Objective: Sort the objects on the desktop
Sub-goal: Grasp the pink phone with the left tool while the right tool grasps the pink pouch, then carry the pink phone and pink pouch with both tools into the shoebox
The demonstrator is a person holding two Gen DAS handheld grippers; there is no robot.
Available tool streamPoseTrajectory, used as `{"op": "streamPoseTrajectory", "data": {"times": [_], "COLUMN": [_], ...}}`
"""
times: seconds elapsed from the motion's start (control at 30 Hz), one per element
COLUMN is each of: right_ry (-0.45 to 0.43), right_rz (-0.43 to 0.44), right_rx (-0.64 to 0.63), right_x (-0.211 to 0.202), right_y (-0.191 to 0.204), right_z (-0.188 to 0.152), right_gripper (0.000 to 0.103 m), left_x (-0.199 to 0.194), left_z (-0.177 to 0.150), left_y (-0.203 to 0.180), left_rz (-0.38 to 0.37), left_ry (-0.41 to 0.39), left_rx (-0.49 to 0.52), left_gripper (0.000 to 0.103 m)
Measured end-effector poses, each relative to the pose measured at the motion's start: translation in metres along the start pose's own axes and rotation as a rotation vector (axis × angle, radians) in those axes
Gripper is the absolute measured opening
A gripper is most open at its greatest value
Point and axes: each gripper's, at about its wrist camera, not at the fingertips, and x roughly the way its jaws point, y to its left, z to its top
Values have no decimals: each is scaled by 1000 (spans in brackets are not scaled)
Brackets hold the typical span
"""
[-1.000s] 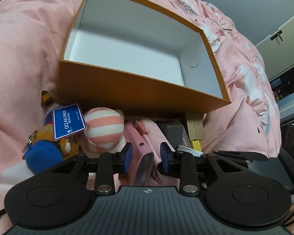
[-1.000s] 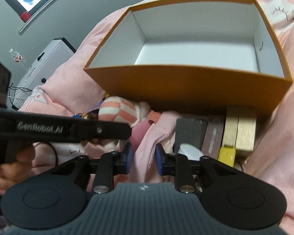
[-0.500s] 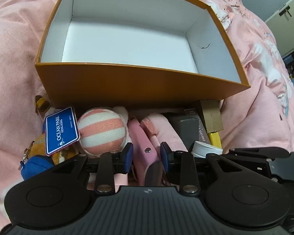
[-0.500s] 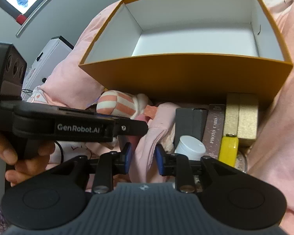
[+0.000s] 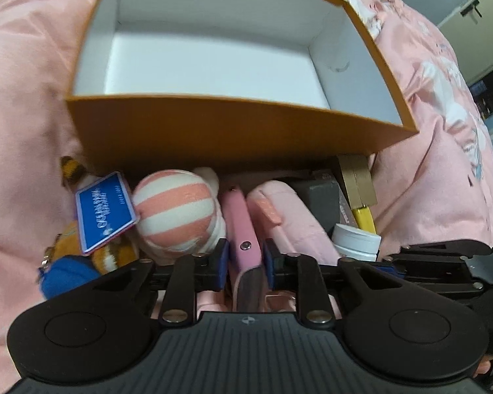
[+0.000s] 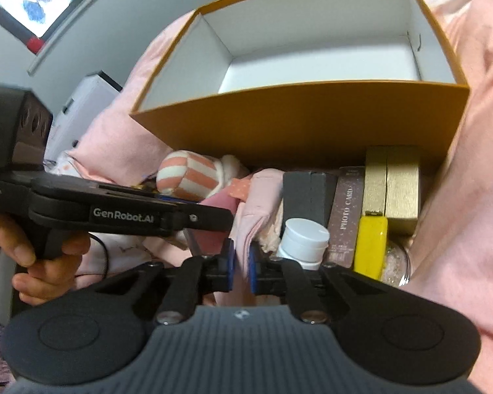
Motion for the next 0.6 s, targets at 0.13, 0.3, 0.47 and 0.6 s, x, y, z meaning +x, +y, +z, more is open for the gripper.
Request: {"op": "streamPoseTrajectory", "data": {"times": [0.13,0.3,0.47,0.6], "right_ry": [-35,-116,-201,-265], "right_rz": [38,91,106,119], "right_rx": [21,18,-22,-49], "right_x": [-16,-44,-76,-98], "right_y": [-2,3,13,20], "right_z": [2,11,23,36], "right_gripper": [8,8,8,8], "left_x": [-22,-59,-84,-108], "left_z": [-3,-1,4,6], "left_y": [-3,-6,-13,-16], "left_rz": [1,0,-46,-72], "left_ry": [-73,-177,-247,-320], "left_rx": [-6,-25,-32,-24], "left_gripper": [21,20,20,20]}}
